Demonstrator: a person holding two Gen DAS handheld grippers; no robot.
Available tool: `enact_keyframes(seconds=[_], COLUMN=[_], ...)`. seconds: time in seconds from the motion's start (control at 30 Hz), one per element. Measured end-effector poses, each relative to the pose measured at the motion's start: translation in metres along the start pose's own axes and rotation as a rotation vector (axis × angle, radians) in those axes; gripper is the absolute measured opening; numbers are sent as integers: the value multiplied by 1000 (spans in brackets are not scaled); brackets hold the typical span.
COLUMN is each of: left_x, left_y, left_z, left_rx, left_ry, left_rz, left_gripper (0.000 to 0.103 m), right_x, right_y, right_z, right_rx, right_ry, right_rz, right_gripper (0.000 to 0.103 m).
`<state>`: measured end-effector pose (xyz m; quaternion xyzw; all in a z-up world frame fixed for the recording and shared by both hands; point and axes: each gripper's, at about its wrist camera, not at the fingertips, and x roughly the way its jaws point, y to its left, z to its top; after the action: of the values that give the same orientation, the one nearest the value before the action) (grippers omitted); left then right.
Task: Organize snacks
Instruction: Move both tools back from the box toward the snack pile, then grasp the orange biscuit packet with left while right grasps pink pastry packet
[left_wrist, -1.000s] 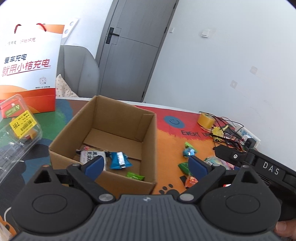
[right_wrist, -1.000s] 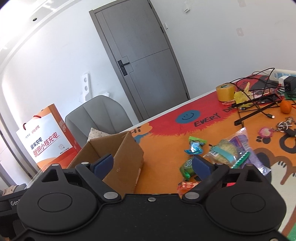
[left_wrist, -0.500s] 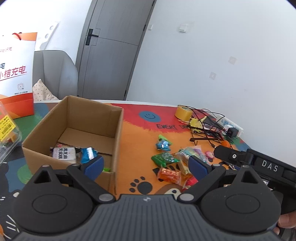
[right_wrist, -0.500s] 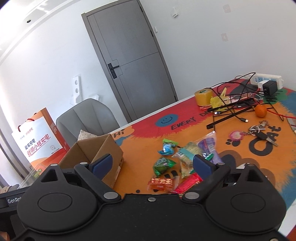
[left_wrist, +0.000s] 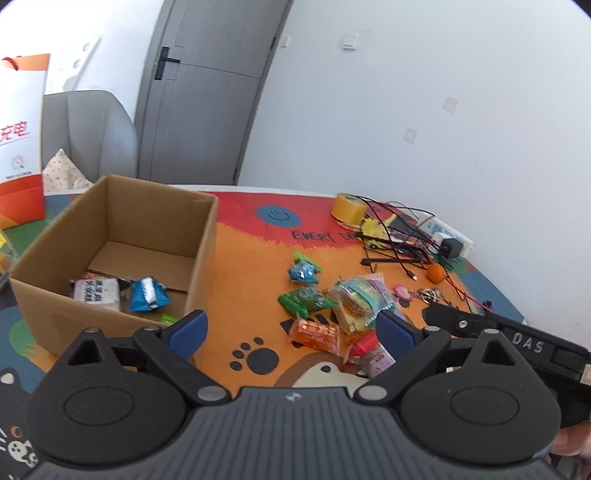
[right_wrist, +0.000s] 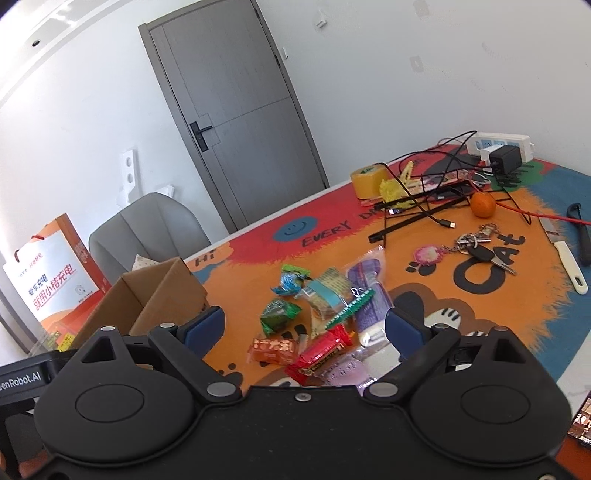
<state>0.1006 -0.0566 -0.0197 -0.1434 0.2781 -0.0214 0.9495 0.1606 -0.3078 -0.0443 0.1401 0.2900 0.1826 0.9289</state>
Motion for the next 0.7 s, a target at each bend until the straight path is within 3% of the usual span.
enact_keyframes(seconds=[0.3, 0.7], left_x=[23, 69], left_y=[-14, -17], left_z=[-12, -19], left_rx=[53, 57], left_ry=[30, 106], left_rz=[-19, -17], left_gripper=[96, 84], right_x=[29, 61], right_y=[-15, -28], right_z=[-25, -43], right_rx=[-16, -14], right_ry=[92, 133], right_rz=[-26, -38], right_gripper=[82, 72])
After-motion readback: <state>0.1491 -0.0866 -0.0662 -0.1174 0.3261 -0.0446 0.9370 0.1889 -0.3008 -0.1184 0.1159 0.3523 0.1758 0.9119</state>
